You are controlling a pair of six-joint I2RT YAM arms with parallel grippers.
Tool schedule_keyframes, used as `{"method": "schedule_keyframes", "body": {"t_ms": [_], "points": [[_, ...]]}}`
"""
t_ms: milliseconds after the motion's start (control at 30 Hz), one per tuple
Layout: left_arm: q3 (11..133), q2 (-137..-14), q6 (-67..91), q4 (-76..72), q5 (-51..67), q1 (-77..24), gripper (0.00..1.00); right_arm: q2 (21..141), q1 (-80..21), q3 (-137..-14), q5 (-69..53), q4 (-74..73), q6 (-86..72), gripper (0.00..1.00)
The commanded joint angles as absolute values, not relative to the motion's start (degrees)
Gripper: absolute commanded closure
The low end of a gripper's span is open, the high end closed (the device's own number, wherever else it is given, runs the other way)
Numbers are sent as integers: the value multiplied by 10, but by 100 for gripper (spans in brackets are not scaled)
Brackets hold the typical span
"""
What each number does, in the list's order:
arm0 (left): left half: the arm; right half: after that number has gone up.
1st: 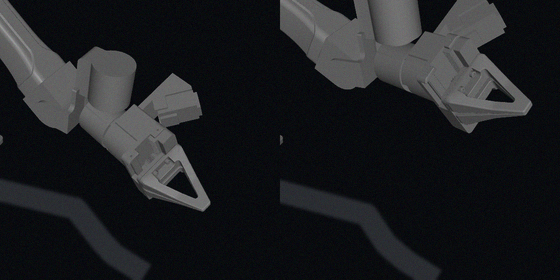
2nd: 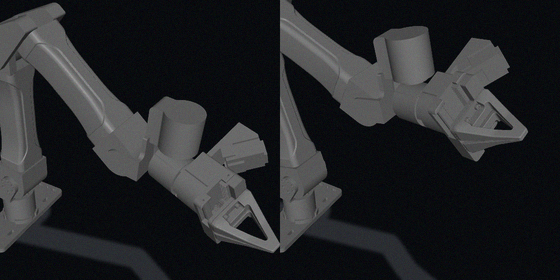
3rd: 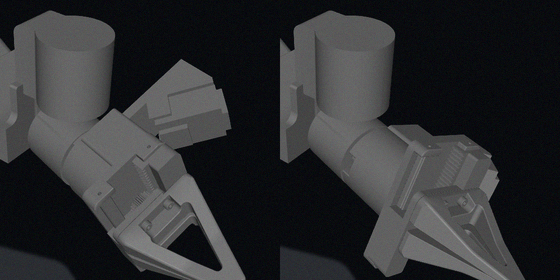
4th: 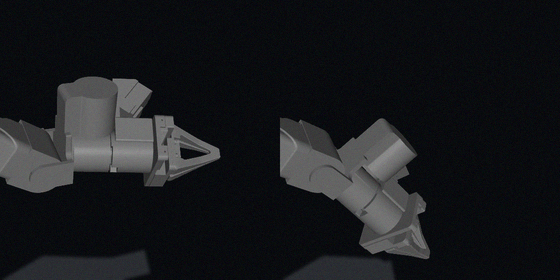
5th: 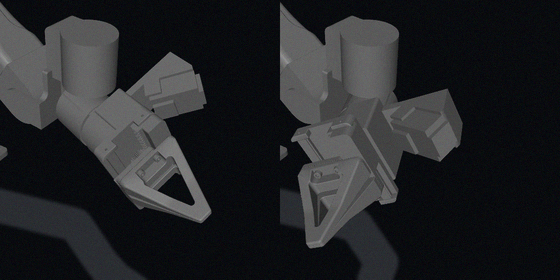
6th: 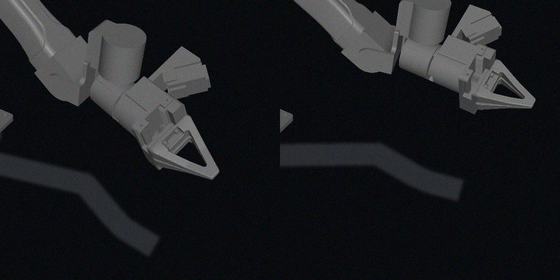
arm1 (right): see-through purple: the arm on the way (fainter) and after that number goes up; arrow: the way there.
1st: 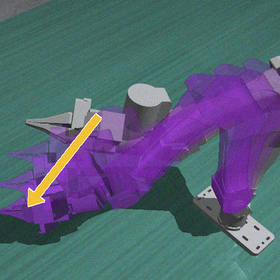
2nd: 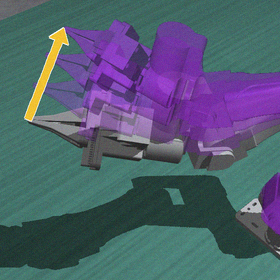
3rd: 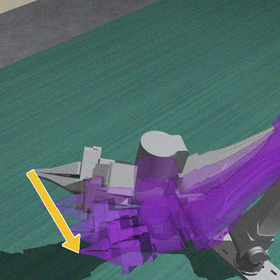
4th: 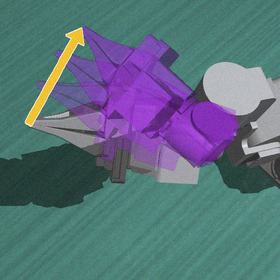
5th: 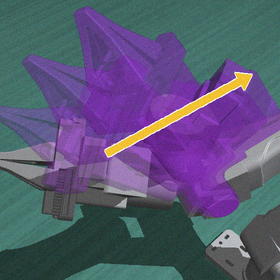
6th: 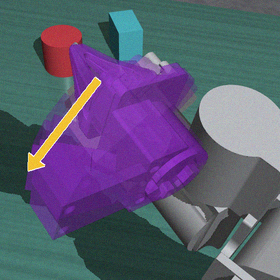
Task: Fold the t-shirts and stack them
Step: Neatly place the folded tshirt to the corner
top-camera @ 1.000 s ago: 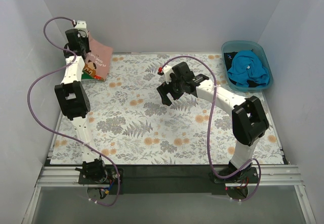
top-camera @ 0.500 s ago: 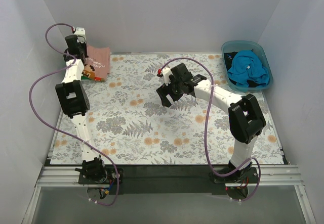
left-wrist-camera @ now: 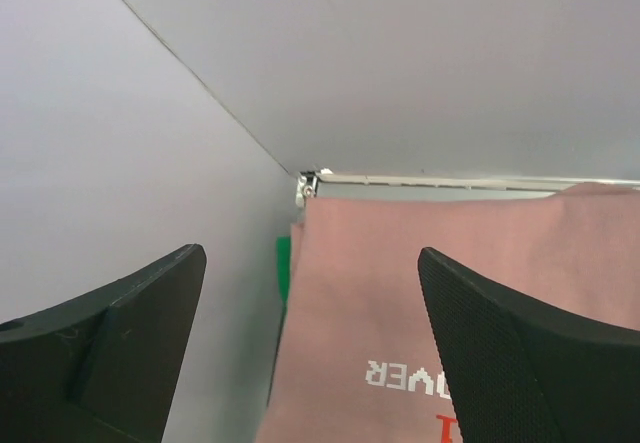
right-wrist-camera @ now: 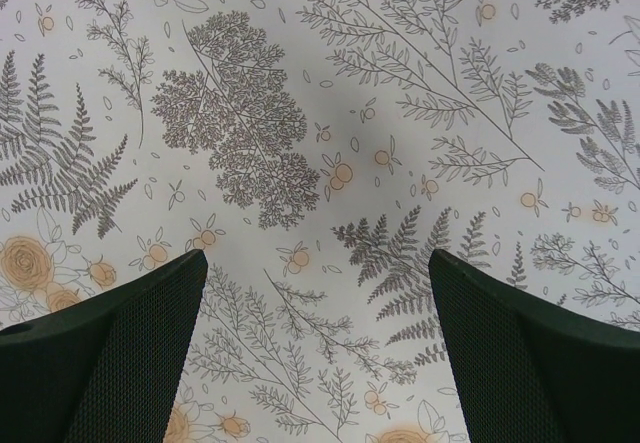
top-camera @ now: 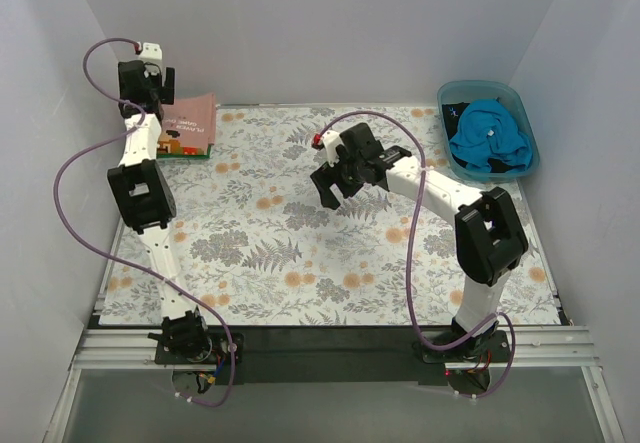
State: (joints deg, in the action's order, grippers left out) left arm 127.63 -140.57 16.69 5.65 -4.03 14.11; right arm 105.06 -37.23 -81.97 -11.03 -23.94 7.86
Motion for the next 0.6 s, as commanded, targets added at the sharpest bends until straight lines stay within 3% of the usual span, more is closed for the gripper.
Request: {"method": "schedule_keyframes", "body": {"t_ms": [0,367,567], "points": [[1318,-1323,170,72,-19,149,12,999,-353,-831,-109,-239,86,2],[1245,-1135,305,336,192,125,7,890,-192,-792,-214,-269,64,2],[1084,-997,362,378,219,72,6,820,-88,-751,-234,-321,57,2]]}}
